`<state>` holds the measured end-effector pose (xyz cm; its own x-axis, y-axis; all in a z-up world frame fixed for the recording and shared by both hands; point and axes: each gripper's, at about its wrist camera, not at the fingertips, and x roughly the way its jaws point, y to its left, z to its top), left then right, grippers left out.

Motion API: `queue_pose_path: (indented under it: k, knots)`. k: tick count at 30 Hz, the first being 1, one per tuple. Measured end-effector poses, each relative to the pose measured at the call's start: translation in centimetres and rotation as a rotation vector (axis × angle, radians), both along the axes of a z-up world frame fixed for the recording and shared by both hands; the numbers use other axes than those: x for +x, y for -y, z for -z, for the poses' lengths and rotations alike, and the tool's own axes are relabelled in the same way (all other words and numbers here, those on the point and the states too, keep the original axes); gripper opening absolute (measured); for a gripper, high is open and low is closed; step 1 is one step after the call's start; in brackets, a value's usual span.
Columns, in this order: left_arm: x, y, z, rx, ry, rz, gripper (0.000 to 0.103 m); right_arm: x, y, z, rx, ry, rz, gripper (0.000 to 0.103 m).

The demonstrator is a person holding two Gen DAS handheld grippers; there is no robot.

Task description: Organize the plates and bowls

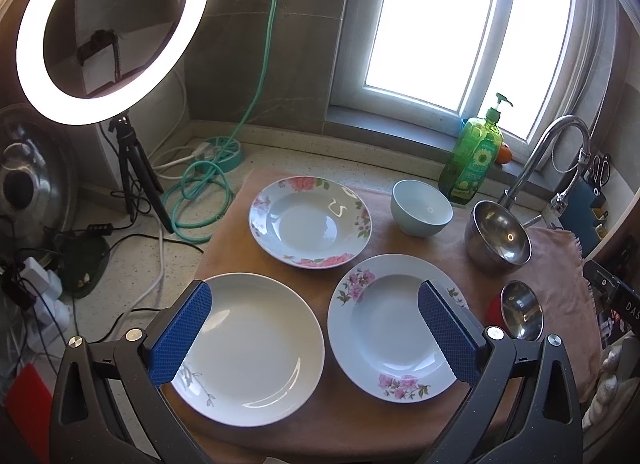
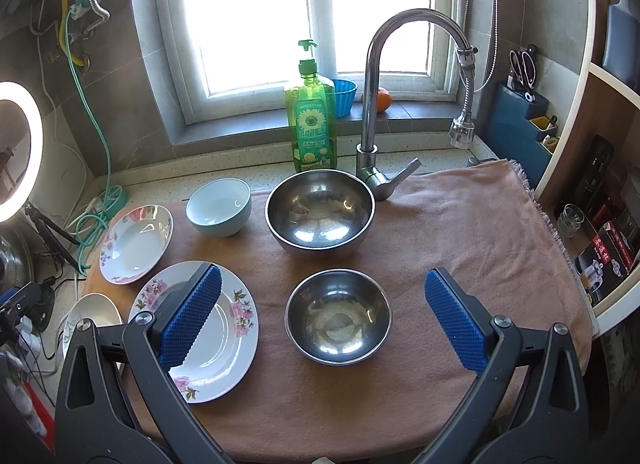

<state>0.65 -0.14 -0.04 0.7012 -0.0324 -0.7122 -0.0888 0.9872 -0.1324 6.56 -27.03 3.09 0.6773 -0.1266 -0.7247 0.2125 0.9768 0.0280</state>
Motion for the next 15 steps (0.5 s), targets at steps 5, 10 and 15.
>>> queue_pose_path:
  k: [5,10,15]
  knots:
    - [-0.05,-0.02,0.01,0.0,-0.002,0.001,0.102,0.07,-0.11,0.2,0.007,-0.006,0.0,0.103]
    - [-0.18,-0.03,0.14,0.001,-0.004,0.005,0.102,0.07,-0.18,0.24,0.007,-0.005,-0.001,0.103]
    - [-0.23,-0.04,0.25,0.0,-0.007,0.005,0.102,0.03,-0.19,0.31,0.009,-0.007,-0.003,0.103]
